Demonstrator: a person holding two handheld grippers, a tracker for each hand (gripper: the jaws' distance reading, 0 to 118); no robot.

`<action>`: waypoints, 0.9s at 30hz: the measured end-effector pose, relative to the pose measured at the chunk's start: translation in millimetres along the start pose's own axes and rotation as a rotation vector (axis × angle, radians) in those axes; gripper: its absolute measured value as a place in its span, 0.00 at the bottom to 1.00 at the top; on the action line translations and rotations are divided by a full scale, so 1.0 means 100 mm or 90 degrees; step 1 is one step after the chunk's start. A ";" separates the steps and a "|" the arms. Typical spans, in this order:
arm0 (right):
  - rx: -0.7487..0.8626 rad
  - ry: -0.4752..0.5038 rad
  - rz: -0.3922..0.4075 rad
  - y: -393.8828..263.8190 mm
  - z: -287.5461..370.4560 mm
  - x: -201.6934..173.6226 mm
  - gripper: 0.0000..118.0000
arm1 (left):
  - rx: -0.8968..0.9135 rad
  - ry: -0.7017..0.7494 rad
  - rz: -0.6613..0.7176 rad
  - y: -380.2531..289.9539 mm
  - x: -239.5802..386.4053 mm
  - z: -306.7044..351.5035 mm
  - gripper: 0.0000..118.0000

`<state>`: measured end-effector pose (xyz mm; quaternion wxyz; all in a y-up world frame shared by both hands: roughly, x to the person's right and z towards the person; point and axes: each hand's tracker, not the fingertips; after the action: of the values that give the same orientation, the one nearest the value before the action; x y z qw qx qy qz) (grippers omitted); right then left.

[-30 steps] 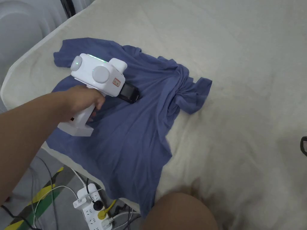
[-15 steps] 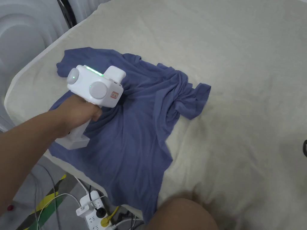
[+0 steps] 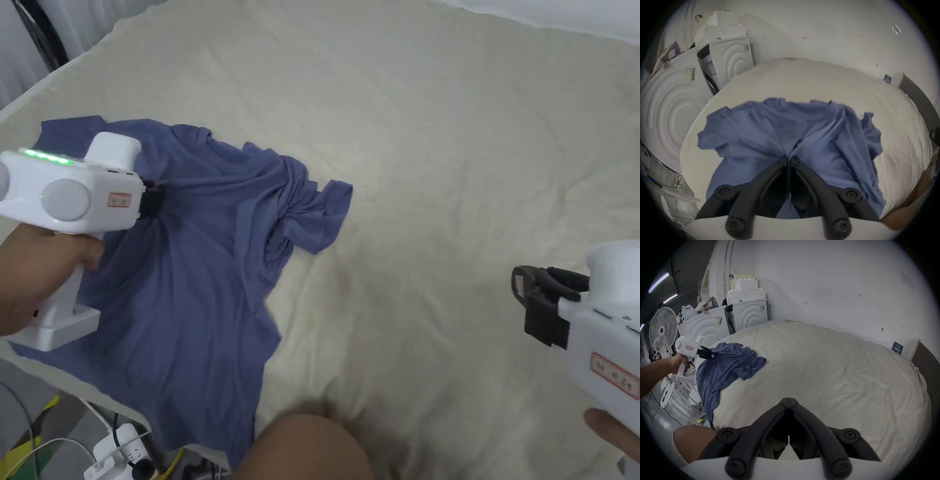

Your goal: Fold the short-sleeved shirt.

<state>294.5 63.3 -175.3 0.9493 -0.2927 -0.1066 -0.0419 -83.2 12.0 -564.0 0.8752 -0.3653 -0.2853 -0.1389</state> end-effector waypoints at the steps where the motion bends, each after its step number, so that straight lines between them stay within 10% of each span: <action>1: 0.007 0.000 -0.001 0.00 0.01 0.00 0.00 | 0.018 0.006 0.009 0.01 0.01 0.09 0.04; 27: 0.155 -0.056 -0.067 0.03 1.13 0.60 0.00 | 0.382 -0.180 -0.063 1.17 2.62 2.40 0.04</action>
<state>332.9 128.6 -72.5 0.9687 -0.1712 -0.1673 -0.0654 83.1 256.1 -335.4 0.8876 -0.0928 -0.4495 -0.0386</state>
